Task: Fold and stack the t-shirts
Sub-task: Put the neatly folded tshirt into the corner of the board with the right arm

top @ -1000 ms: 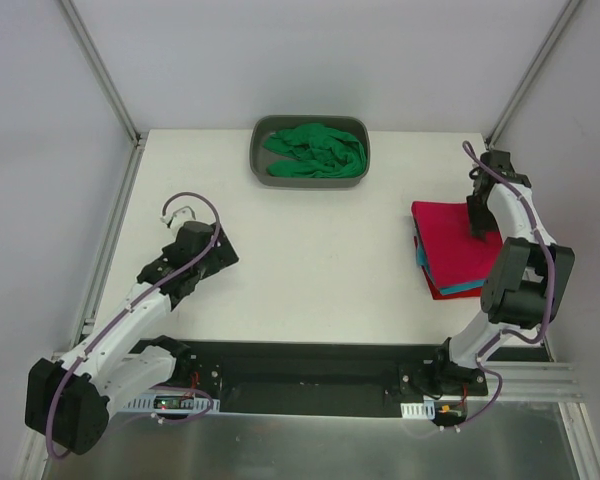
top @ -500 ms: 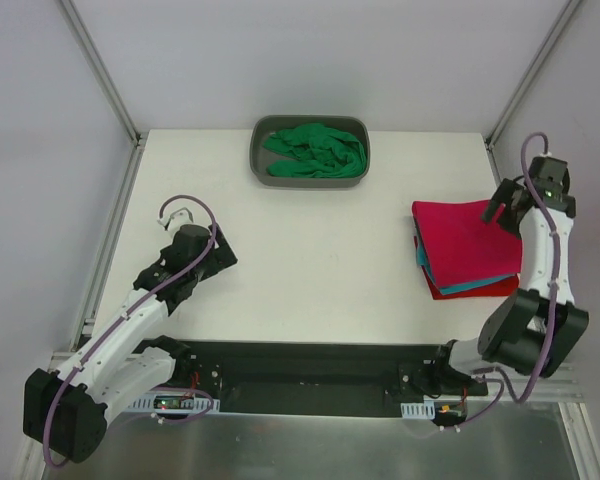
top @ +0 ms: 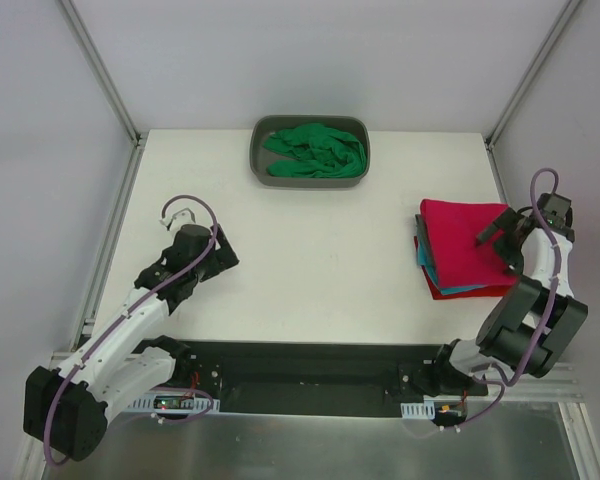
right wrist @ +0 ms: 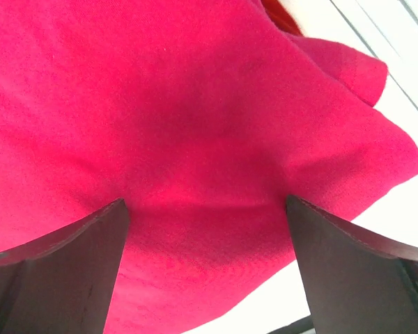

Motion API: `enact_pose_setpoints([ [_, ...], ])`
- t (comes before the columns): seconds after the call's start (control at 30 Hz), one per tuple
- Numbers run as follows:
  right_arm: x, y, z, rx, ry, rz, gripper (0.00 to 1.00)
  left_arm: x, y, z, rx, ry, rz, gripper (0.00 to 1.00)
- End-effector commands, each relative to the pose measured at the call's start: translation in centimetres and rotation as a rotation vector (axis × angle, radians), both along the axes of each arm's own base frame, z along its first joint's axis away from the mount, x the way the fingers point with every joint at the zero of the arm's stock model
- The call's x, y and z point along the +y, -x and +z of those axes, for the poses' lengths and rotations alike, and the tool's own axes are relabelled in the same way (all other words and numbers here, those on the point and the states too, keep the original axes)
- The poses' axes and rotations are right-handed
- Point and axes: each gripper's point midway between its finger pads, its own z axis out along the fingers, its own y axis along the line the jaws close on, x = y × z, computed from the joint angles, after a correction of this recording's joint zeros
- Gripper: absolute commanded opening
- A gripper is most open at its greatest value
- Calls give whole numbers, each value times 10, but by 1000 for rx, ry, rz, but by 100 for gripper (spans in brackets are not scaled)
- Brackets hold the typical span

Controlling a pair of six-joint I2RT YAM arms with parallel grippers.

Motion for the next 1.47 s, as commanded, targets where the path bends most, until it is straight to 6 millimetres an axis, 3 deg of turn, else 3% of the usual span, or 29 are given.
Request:
enact_pose_setpoints([
  [0.0, 11, -22, 14, -141, -61, 52, 96, -3, -2, 3, -1, 23, -7, 99],
  [0.23, 33, -22, 71, -327, -47, 144, 96, -8, 0, 13, -35, 57, -30, 99],
  [0.37, 69, -14, 104, -475, -85, 270, 96, -14, 1, 21, -52, 92, -51, 99],
  [0.43, 91, -7, 109, -486, -47, 365, 96, -16, 2, 24, -60, 106, -59, 99],
  [0.5, 112, 1, 106, -471, 12, 450, 96, -19, 4, 27, -66, 121, -69, 99],
  [0.63, 164, 21, 82, -453, 28, 633, 96, -21, 8, 28, -64, 137, -80, 99],
  [0.87, 211, 43, 37, -478, 48, 814, 96, -16, 20, 14, -27, 127, -73, 99],
  [0.97, 217, 46, 28, -493, 11, 806, 96, -15, 22, 12, -26, 125, -73, 99],
  [1.43, 204, 42, 31, -613, 63, 688, 96, -14, 28, 16, -40, 148, -73, 99],
])
